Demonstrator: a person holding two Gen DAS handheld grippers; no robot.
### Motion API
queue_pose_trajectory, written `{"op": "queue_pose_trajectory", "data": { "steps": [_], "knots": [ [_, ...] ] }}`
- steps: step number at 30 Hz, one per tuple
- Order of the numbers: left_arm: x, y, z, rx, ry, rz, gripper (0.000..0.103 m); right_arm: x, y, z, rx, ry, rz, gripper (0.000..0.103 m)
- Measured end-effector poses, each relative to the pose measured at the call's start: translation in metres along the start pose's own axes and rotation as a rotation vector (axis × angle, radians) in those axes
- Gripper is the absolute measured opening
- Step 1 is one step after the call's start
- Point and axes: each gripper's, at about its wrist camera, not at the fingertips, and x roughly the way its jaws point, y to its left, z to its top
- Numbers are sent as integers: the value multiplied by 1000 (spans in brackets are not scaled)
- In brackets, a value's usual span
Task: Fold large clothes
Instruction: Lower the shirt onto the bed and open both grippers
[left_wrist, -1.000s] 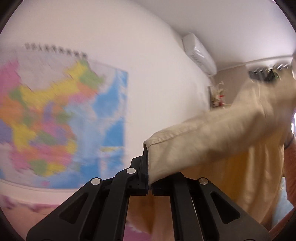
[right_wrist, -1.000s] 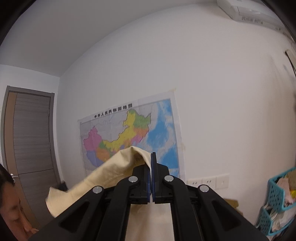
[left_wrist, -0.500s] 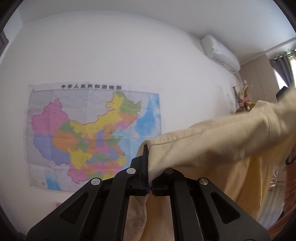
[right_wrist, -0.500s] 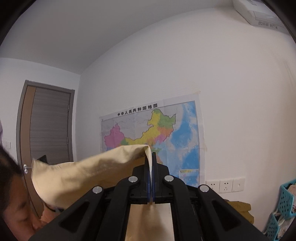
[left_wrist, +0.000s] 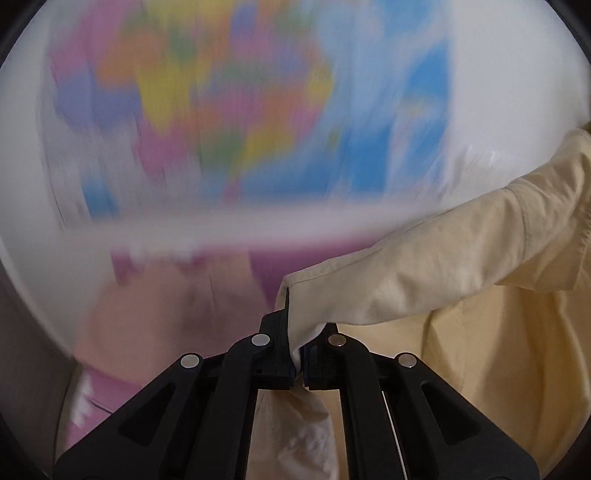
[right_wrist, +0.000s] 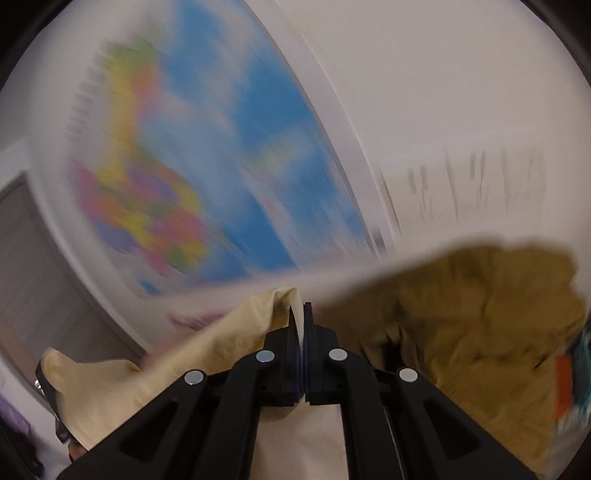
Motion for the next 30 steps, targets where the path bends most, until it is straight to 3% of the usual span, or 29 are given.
{"op": "queue_pose_trajectory", "data": {
  "steps": [1,3,6,8,9,10,12,13,16,17,19,21,24,27,30],
  "knots": [
    [37,3,-11,-21,76,-29,3,31,-12,-5,27,47,-40,2],
    [87,8,-25,-47,178,2,3,74,-29,-17,51,120,-87,2],
    [117,15,-31,-61,242,3,4,113,-45,-27,59,187,-146,2],
    [125,21,-30,-65,296,23,12,125,-53,-28,77,222,-175,5],
    [124,22,-28,-64,308,37,25,129,-55,-28,75,240,-199,9],
    [120,24,-26,-57,295,57,41,129,-55,-27,53,245,-236,18],
    [106,28,-20,-39,256,66,56,111,-46,-22,-11,218,-313,37],
    [95,29,-16,-24,226,44,57,99,-40,-19,-40,195,-318,48],
    [59,21,-7,48,141,-52,66,69,-17,-15,-142,140,-287,55],
    [55,15,-4,84,126,-87,70,58,-1,-19,-213,139,-255,68],
    [49,-4,-4,170,109,-144,79,49,27,-30,-330,152,-256,83],
    [58,-24,-6,204,153,-194,79,52,49,-51,-423,226,-265,85],
    [79,-59,-14,250,233,-228,79,55,57,-79,-420,356,-229,86],
    [103,-86,-22,303,300,-233,79,41,59,-108,-417,405,-216,95],
    [134,-105,-33,323,416,-233,79,32,63,-135,-475,445,-212,96]
  ]
}}
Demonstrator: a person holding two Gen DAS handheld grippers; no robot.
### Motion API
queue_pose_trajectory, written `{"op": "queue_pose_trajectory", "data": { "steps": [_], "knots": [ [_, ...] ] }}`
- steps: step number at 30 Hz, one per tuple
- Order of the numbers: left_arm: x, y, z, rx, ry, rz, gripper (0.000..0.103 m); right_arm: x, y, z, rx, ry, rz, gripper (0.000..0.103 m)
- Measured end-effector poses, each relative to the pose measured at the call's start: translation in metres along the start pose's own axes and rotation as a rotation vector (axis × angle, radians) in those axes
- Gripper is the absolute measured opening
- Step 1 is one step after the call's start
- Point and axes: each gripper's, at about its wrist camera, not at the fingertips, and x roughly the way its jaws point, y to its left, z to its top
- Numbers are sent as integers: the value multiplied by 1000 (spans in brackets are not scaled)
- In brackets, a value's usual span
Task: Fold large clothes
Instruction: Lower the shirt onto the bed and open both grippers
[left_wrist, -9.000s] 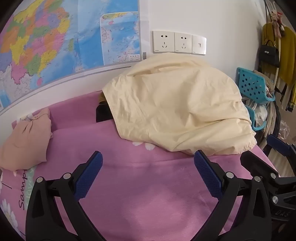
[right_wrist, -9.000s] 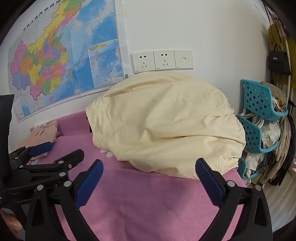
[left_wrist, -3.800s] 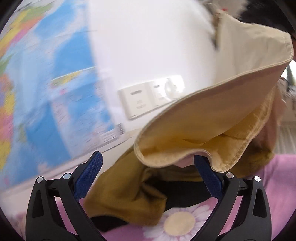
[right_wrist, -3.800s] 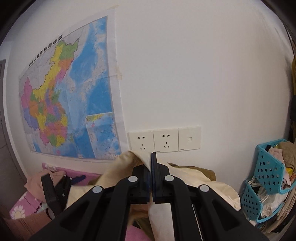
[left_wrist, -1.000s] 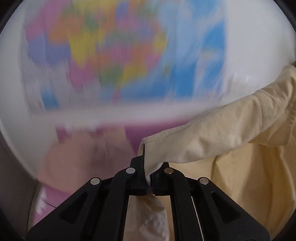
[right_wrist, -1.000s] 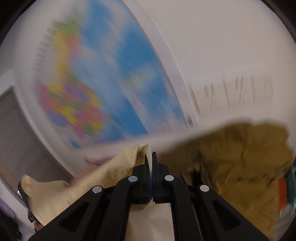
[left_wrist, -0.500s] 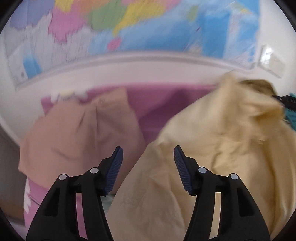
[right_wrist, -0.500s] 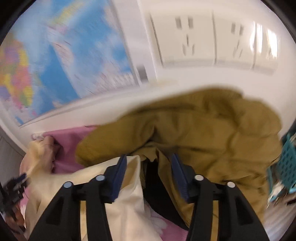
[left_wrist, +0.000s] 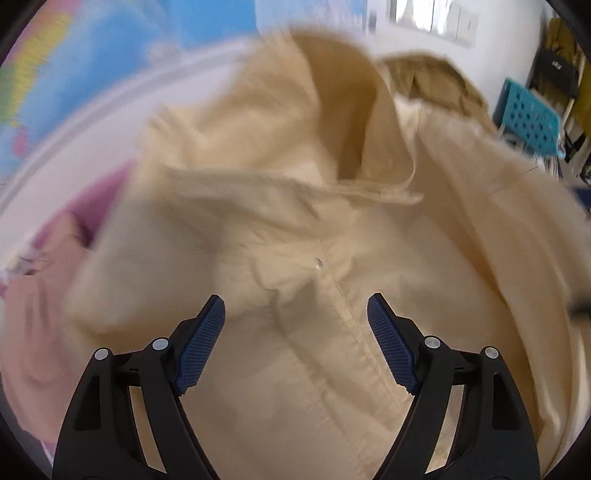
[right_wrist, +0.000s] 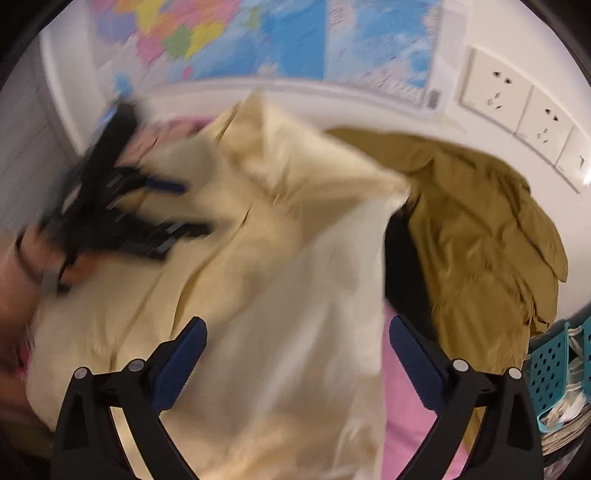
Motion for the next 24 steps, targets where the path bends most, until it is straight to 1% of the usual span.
{"op": "queue_pose_trajectory", "data": {
  "steps": [1,2,3,4,5,6,7,8,9,10,12,13,14,15,16,17,18,19,20,21,23,24],
  "knots": [
    [10,0,2,6,20,31,79,2,5,-9,-38,5,-24,80],
    [19,-1,1,14,34,46,78,7,2,-15,-44,22,-25,36],
    [26,-1,0,17,56,56,72,10,-4,-20,-29,47,-12,18],
    [29,1,0,8,63,49,55,10,-15,-23,8,54,-27,8],
    [30,4,-2,-7,69,46,46,6,-20,-25,13,35,-44,7],
    [28,12,-3,-41,66,39,26,-4,-30,-25,29,4,-50,7],
    [26,17,-4,-63,58,4,13,-17,-44,-23,64,-23,-65,7],
    [21,26,-4,-98,48,-41,10,-27,-55,-20,85,-48,-84,6],
    [15,38,-5,-144,33,-94,4,-41,-69,-18,107,-80,-114,6],
    [8,48,-6,-187,11,-157,1,-49,-79,-16,124,-97,-132,6],
    [-3,65,-10,-261,-25,-241,1,-62,-108,-14,181,-136,-200,6],
    [-6,68,-12,-269,-34,-245,1,-58,-122,-14,199,-123,-240,6],
    [-9,68,-13,-260,-37,-227,1,-49,-134,-15,223,-103,-268,8],
    [-12,65,-14,-242,-34,-206,4,-36,-145,-18,241,-68,-292,9],
    [-14,59,-17,-210,-34,-200,14,-13,-153,-20,223,3,-344,20],
    [-15,52,-21,-180,-27,-202,20,-1,-158,-23,213,36,-383,35],
    [-16,40,-25,-147,-12,-184,33,14,-165,-24,214,61,-415,44],
    [-15,32,-29,-124,-8,-171,40,26,-171,-27,228,94,-430,53],
    [-14,25,-31,-102,-5,-173,41,26,-174,-31,247,91,-417,53],
    [-13,18,-29,-89,1,-186,42,24,-176,-32,275,70,-401,54],
    [-11,10,-32,-81,27,-206,53,1,-179,-32,340,-3,-366,55],
    [-10,7,-33,-75,35,-209,58,-16,-175,-31,357,-62,-330,56]
  ]
}}
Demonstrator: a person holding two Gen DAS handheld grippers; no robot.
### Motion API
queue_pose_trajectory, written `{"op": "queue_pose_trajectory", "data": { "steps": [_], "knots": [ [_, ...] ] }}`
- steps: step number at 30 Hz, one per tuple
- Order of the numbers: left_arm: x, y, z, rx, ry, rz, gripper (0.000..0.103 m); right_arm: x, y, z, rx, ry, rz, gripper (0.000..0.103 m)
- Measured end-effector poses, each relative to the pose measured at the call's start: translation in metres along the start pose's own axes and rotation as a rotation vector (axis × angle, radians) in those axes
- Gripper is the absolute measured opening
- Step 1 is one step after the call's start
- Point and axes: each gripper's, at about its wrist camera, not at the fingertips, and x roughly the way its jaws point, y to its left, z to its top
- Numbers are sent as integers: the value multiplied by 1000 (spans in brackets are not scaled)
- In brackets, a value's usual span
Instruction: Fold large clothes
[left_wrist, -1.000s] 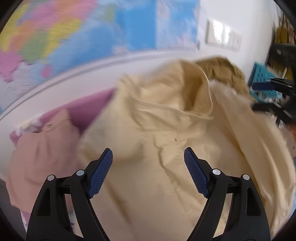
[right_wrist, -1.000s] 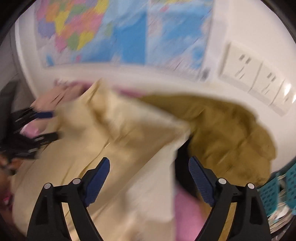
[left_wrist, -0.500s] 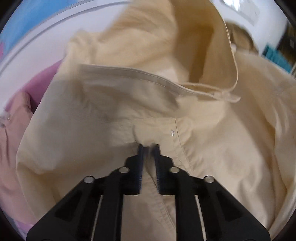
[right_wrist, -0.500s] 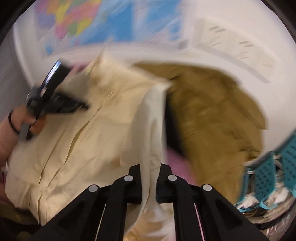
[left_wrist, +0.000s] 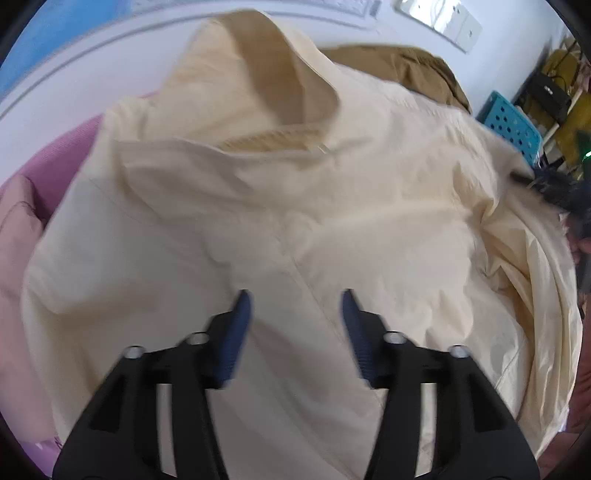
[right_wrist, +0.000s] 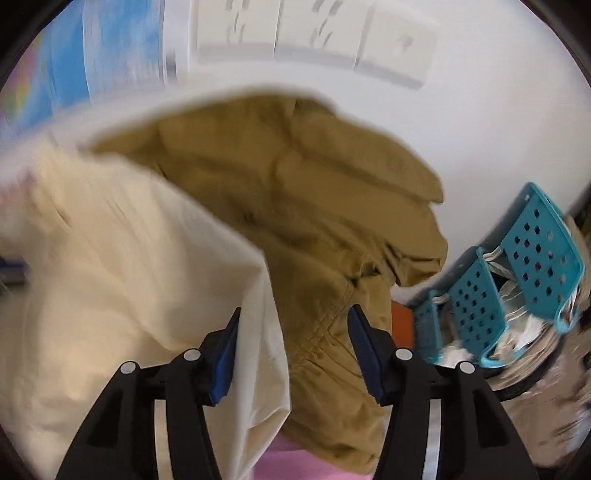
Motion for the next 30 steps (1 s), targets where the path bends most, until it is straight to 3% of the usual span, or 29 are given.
{"op": "queue_pose_trajectory", "data": {
  "steps": [1,2,4,7,11,12,13,14,15,16,17,19,23,27,28,29,30],
  "knots": [
    [2,-3,-2,10,6,1,58,-25,1,-2,15,-60,89,64],
    [4,-6,-4,14,17,1,59,-38,4,-5,15,-83,150,79],
    [10,-4,-1,20,36,5,59,-65,18,-22,-5,-101,285,87],
    [16,-15,1,34,42,14,72,-72,38,-55,-55,-27,363,90],
    [33,-21,0,97,75,114,76,-55,59,-99,-77,80,347,96],
    [37,-23,-1,109,88,132,76,-47,62,-106,-79,96,342,95],
    [42,-26,-3,121,96,157,73,-40,61,-111,-74,98,346,83],
    [43,-28,-4,138,87,185,70,-35,59,-114,-73,102,362,58],
    [44,-30,-3,147,75,206,54,-32,57,-116,-67,105,377,46],
    [40,-28,-2,137,60,209,30,-32,51,-116,-47,96,385,25],
    [35,-20,0,100,50,187,15,-36,44,-115,-24,78,391,11],
    [24,0,0,5,45,106,4,-49,23,-111,23,19,399,8],
    [12,27,-2,-118,25,-24,3,-69,-14,-101,96,-71,395,7],
    [5,60,-8,-280,-2,-199,3,-49,-60,-104,223,-95,434,8],
    [3,68,-12,-314,-13,-236,3,-35,-71,-107,265,-76,444,11],
    [5,70,-15,-337,-18,-261,3,-26,-77,-110,283,-55,420,20],
    [3,75,-18,-347,-20,-273,3,-12,-81,-115,297,-28,363,27]
  ]
}}
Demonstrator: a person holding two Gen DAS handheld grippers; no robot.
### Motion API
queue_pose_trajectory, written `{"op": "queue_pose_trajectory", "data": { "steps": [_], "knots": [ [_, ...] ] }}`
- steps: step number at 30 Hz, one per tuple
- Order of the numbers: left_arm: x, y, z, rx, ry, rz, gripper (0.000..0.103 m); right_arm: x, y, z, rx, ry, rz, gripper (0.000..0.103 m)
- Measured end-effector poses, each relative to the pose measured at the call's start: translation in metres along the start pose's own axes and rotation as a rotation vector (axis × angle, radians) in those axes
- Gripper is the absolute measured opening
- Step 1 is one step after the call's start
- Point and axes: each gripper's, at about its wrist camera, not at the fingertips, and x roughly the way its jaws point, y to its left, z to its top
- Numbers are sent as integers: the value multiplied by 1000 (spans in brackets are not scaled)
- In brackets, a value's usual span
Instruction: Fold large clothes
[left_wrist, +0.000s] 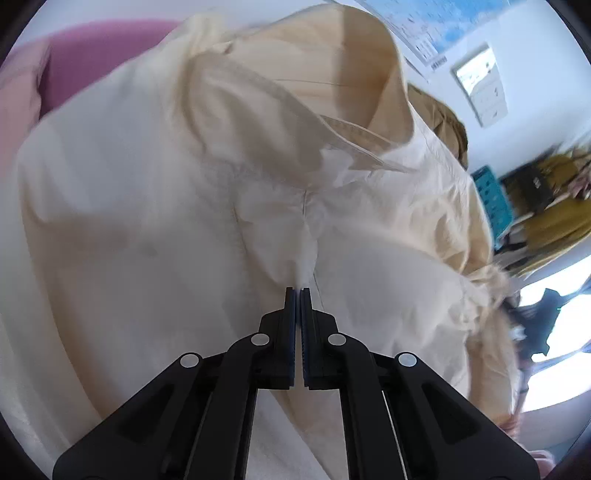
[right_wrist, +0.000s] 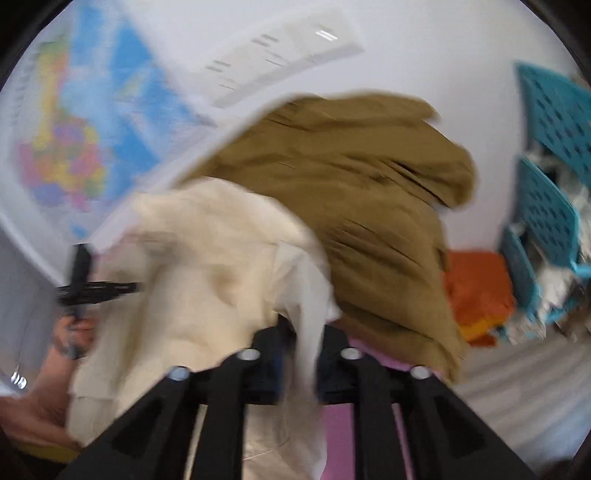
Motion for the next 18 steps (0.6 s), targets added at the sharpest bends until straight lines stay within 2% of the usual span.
{"op": "queue_pose_trajectory", "data": {
  "steps": [2,3,6,8,9,11,12,13,15,17,18],
  "knots": [
    [-10,6,-3,-12,-8,-15,3,13,-13,-5,22,24,-39,49],
    [-20,17,-6,-17,-10,-23,3,17,-21,-9,45,32,-39,54],
    [-30,16,-4,2,-19,-51,3,13,-29,-18,66,15,-18,61],
    [-19,-4,-2,28,-7,-67,3,2,-30,-21,63,-10,-14,75],
    [-21,-8,-5,48,0,-58,4,-3,-30,-22,61,-21,-5,76],
    [-10,-30,-5,106,15,0,18,-9,-27,-24,56,-28,24,79],
    [-4,-39,-6,144,20,48,34,-11,-26,-26,53,-30,24,80],
    [2,-46,-7,165,28,83,41,-13,-24,-28,45,-31,19,81],
    [22,-55,-7,193,65,142,41,-14,-21,-34,32,-14,26,81],
    [33,-55,-5,190,94,145,41,-16,-17,-38,25,-8,33,81],
    [39,-56,-3,187,100,148,44,-19,-15,-40,16,-8,48,81]
  ]
}}
